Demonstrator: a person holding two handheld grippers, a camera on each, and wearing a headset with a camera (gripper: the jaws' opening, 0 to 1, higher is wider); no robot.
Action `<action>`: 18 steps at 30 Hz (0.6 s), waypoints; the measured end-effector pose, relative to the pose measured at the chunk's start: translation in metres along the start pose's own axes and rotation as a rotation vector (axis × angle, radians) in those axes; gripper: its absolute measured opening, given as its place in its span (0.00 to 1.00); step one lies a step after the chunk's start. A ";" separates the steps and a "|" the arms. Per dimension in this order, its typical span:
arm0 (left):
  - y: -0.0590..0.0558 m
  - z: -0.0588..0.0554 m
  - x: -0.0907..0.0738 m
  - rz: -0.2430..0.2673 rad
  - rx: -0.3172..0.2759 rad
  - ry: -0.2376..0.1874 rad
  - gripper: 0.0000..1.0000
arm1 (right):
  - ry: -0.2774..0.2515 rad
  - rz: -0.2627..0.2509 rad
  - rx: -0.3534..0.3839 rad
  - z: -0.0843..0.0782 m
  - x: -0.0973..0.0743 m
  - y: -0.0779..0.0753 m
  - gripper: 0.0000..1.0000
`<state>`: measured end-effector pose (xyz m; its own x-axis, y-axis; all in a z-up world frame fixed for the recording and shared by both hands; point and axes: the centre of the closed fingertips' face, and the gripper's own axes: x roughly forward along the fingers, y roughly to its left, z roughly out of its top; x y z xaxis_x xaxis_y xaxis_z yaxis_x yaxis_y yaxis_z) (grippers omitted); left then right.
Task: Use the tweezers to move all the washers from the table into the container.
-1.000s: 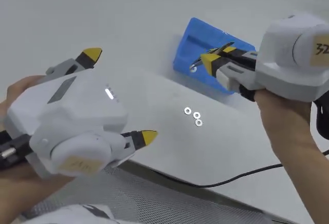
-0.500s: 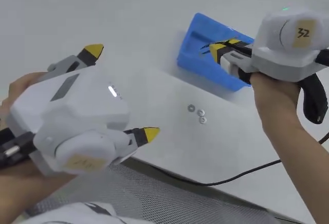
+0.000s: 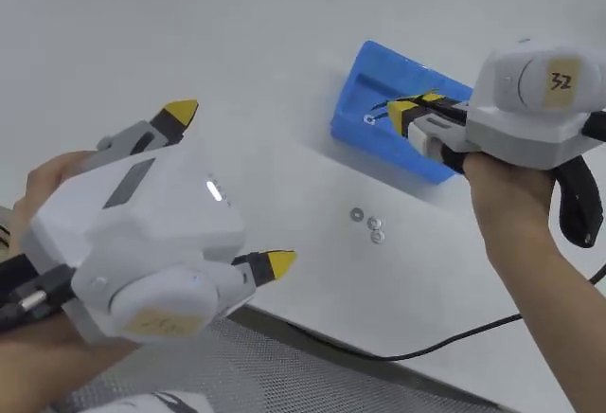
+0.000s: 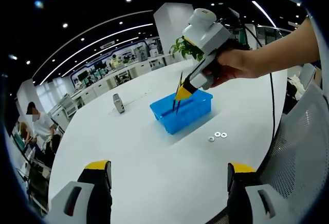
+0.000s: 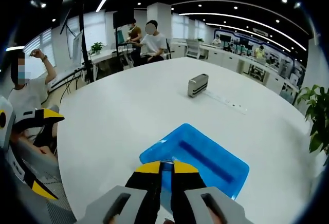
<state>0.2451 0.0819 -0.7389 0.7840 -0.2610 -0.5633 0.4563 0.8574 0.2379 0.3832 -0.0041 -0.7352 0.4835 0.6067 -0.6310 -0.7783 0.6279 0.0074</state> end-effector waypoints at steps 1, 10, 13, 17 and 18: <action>0.000 0.000 0.000 0.002 0.005 0.002 0.95 | -0.011 0.003 0.002 0.002 -0.005 0.003 0.01; 0.011 0.036 -0.005 -0.018 -0.077 -0.121 0.79 | -0.036 0.025 -0.020 0.000 -0.033 0.027 0.02; 0.014 0.052 -0.002 -0.045 -0.094 -0.155 0.76 | -0.033 0.036 -0.014 -0.006 -0.037 0.034 0.02; 0.008 0.078 -0.002 -0.107 -0.071 -0.199 0.64 | -0.039 0.039 0.006 -0.012 -0.042 0.042 0.02; 0.005 0.086 -0.002 -0.125 -0.071 -0.218 0.59 | -0.040 0.041 0.013 -0.014 -0.042 0.044 0.02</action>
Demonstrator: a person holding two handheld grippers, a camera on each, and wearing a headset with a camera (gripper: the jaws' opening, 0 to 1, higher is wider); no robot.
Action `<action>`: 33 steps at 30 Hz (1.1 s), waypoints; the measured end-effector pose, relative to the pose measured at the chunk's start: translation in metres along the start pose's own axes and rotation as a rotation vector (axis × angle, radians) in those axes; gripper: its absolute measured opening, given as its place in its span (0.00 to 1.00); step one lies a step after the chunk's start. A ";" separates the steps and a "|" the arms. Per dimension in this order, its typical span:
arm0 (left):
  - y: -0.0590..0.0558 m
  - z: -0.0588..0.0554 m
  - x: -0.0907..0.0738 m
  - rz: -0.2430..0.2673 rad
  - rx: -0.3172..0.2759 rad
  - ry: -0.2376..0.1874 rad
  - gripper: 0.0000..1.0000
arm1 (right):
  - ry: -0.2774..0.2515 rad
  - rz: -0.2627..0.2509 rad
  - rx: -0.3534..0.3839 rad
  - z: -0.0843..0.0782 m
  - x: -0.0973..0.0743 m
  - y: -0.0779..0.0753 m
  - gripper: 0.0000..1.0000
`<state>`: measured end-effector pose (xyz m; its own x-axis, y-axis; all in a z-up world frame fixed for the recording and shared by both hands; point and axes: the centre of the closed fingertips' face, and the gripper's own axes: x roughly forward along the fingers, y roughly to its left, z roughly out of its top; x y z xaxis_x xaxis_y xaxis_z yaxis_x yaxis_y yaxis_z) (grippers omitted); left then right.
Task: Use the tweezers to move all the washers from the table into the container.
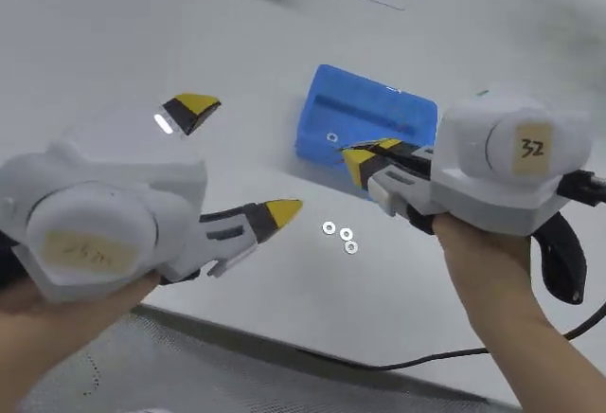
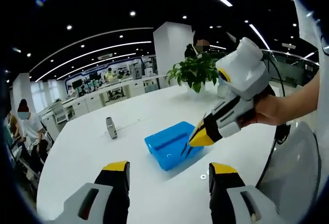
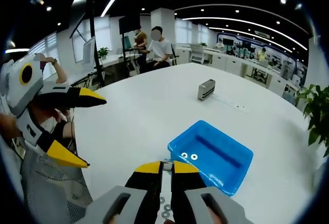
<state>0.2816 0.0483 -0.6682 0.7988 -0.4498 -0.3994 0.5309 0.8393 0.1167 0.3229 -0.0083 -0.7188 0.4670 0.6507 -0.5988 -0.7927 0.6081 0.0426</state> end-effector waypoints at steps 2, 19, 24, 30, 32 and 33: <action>-0.006 0.013 0.002 -0.024 -0.007 -0.043 0.50 | 0.004 0.004 -0.003 -0.004 0.000 0.006 0.02; -0.065 0.019 0.032 -0.255 0.040 0.010 0.20 | -0.006 0.030 0.056 -0.022 -0.003 0.035 0.02; -0.070 0.012 0.038 -0.268 0.067 0.043 0.10 | -0.009 0.028 0.054 -0.026 -0.004 0.038 0.02; -0.082 0.008 0.034 -0.322 0.119 0.066 0.00 | -0.013 0.022 0.066 -0.030 -0.005 0.035 0.02; -0.082 0.008 0.034 -0.326 0.135 0.065 0.00 | -0.015 0.021 0.066 -0.031 -0.006 0.034 0.02; -0.082 0.008 0.033 -0.330 0.138 0.066 0.00 | -0.017 0.024 0.064 -0.031 -0.006 0.034 0.02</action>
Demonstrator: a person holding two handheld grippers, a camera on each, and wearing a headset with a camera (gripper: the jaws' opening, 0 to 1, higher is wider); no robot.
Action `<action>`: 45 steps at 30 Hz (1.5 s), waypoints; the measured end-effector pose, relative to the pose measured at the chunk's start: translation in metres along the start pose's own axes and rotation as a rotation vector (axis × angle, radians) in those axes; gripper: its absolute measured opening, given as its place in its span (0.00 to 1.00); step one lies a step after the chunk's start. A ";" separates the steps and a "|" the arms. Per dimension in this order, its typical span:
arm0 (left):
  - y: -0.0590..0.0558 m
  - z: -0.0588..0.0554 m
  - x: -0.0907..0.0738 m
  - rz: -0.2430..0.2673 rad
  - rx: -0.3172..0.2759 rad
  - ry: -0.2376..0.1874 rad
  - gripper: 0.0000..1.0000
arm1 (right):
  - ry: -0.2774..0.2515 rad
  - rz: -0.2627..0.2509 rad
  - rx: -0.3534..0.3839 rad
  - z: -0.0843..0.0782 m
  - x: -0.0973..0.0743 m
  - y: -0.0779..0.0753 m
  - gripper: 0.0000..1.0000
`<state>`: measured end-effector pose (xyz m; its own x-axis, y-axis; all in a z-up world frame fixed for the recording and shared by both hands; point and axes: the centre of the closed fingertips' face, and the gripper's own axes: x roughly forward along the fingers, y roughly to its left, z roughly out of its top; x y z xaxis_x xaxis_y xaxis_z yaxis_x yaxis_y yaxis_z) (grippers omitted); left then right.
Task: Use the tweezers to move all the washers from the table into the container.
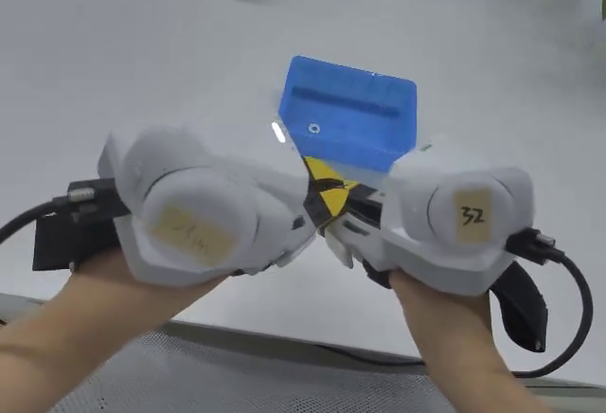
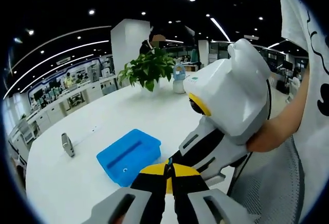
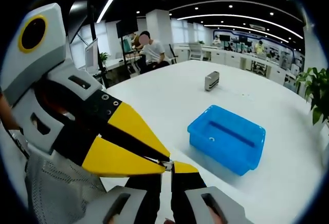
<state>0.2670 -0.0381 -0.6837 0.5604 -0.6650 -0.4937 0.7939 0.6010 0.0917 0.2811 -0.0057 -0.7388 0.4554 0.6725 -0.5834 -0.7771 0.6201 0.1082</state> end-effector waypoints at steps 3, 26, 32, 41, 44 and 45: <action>0.000 0.000 0.002 -0.012 0.015 0.006 0.00 | 0.001 0.000 -0.016 -0.001 0.000 -0.001 0.02; 0.012 -0.020 0.012 -0.189 0.188 0.112 0.00 | 0.040 0.000 -0.109 -0.020 0.006 -0.014 0.04; 0.009 -0.022 0.019 -0.205 0.157 0.113 0.00 | 0.053 -0.016 -0.050 -0.029 0.003 -0.021 0.02; 0.015 -0.029 0.022 -0.187 0.144 0.133 0.00 | 0.070 -0.010 -0.040 -0.035 0.010 -0.026 0.00; 0.017 -0.030 0.021 -0.182 0.143 0.144 0.00 | 0.066 -0.003 -0.027 -0.033 0.009 -0.026 0.00; 0.017 -0.031 0.020 -0.182 0.144 0.146 0.00 | 0.065 -0.004 -0.029 -0.033 0.009 -0.026 0.00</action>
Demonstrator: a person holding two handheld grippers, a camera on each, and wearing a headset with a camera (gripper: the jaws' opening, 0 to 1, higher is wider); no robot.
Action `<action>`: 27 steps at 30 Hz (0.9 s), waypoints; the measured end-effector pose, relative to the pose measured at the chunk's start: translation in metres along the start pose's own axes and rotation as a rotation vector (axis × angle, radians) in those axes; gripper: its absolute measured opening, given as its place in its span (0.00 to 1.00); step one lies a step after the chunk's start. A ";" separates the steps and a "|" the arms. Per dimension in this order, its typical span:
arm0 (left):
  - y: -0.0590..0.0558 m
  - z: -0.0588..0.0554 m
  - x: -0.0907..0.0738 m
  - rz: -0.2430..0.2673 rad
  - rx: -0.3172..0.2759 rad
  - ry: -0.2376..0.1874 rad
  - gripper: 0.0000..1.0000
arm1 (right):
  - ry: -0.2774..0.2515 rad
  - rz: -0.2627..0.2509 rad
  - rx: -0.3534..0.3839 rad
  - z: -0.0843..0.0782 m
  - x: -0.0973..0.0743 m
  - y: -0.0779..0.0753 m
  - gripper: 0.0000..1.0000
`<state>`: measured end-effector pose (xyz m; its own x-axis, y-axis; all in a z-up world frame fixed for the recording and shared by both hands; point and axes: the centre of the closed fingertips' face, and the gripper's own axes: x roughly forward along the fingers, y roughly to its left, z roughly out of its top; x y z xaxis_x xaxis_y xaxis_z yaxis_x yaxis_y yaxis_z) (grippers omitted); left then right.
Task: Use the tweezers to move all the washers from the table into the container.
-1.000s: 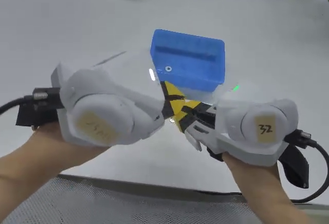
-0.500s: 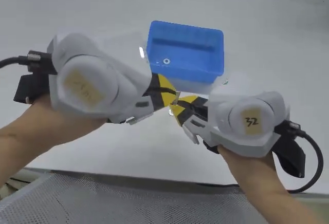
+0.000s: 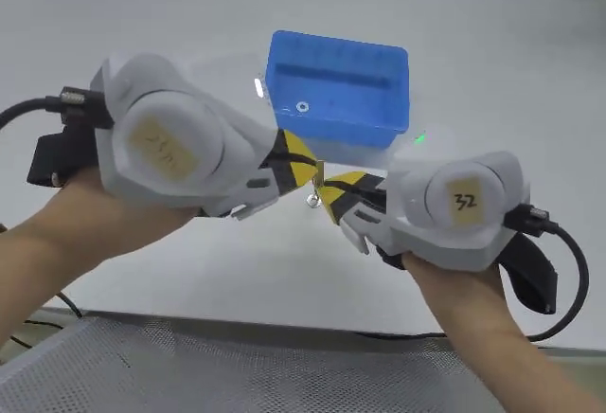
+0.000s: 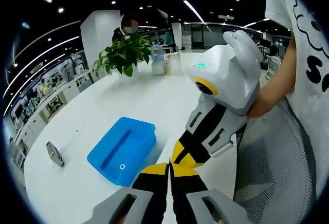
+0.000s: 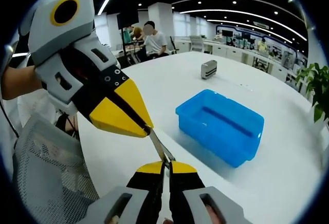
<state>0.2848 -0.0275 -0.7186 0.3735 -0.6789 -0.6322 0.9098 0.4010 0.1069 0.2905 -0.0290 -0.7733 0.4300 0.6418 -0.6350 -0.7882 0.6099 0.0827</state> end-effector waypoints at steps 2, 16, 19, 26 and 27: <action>0.000 -0.001 -0.001 -0.002 0.001 0.003 0.00 | 0.008 -0.002 -0.025 -0.001 -0.002 -0.001 0.00; -0.003 0.004 -0.005 -0.021 0.012 0.005 0.00 | 0.010 0.065 -0.112 0.010 0.006 0.006 0.07; -0.004 0.000 -0.001 -0.030 0.011 0.018 0.00 | 0.021 0.072 -0.109 0.006 0.007 0.007 0.06; -0.008 0.002 0.001 -0.037 0.011 0.011 0.00 | 0.024 0.075 -0.097 0.003 0.008 0.006 0.08; -0.008 0.002 0.001 -0.036 0.012 0.011 0.00 | 0.023 0.074 -0.106 0.004 0.008 0.006 0.08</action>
<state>0.2785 -0.0329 -0.7186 0.3385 -0.6862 -0.6439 0.9248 0.3688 0.0932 0.2913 -0.0187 -0.7751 0.3596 0.6719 -0.6476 -0.8601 0.5077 0.0491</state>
